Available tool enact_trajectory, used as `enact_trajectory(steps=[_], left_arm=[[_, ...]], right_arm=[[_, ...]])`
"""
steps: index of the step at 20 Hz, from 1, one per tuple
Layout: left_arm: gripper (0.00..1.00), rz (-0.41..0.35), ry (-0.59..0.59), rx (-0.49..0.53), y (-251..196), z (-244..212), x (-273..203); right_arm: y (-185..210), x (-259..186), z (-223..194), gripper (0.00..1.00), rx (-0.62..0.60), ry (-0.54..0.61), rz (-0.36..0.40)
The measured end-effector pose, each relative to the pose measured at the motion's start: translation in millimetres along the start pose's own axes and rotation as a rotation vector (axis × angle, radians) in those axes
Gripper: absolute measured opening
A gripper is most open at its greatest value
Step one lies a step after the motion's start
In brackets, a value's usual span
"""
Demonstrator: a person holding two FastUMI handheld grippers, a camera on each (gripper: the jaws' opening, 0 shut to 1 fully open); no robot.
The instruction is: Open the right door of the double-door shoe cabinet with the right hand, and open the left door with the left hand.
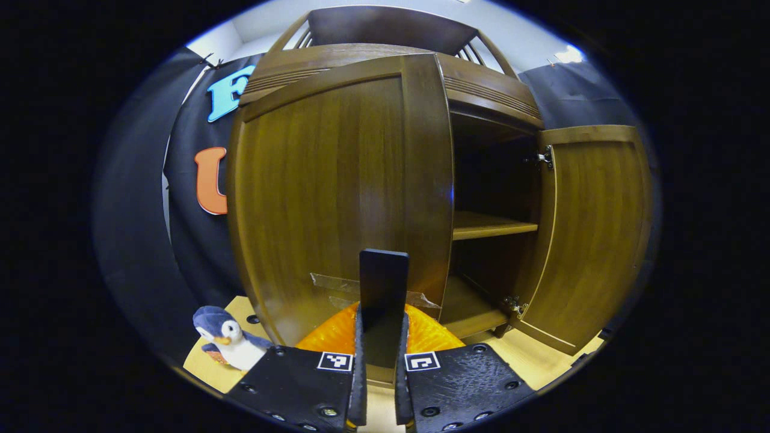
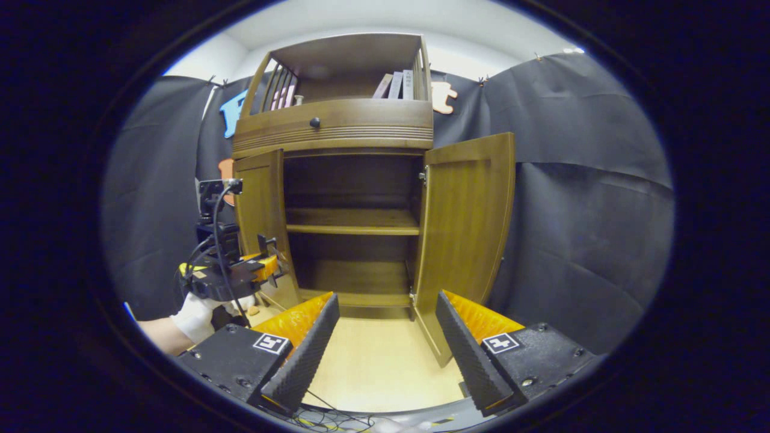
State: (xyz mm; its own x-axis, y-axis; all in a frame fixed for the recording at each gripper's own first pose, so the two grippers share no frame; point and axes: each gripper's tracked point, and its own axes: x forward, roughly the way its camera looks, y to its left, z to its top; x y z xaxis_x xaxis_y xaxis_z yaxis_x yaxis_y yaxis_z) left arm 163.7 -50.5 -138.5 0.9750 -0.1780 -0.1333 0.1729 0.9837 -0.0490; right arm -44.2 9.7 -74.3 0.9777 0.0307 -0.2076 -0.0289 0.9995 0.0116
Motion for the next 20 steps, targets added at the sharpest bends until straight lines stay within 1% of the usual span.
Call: enact_trajectory(steps=[9,14,15,17,20], left_arm=[[0.17,0.050,0.003,-0.010,41,-7,-60],[0.17,0.091,0.000,-0.015,64,-11,-80],[0.17,0.120,0.003,-0.021,72,-10,-85],[0.05,0.137,0.001,-0.037,83,-13,-92],[0.05,0.158,0.005,-0.028,100,-16,-103]], right_arm=[[22,-4,-7,1.00,0.028,0.008,0.069],[36,-5,-9,1.00,0.015,0.006,0.106],[38,-5,-9,1.00,0.017,0.006,0.114],[44,-7,-8,1.00,0.022,0.002,0.132],[52,-9,-9,1.00,0.014,0.000,0.150]])
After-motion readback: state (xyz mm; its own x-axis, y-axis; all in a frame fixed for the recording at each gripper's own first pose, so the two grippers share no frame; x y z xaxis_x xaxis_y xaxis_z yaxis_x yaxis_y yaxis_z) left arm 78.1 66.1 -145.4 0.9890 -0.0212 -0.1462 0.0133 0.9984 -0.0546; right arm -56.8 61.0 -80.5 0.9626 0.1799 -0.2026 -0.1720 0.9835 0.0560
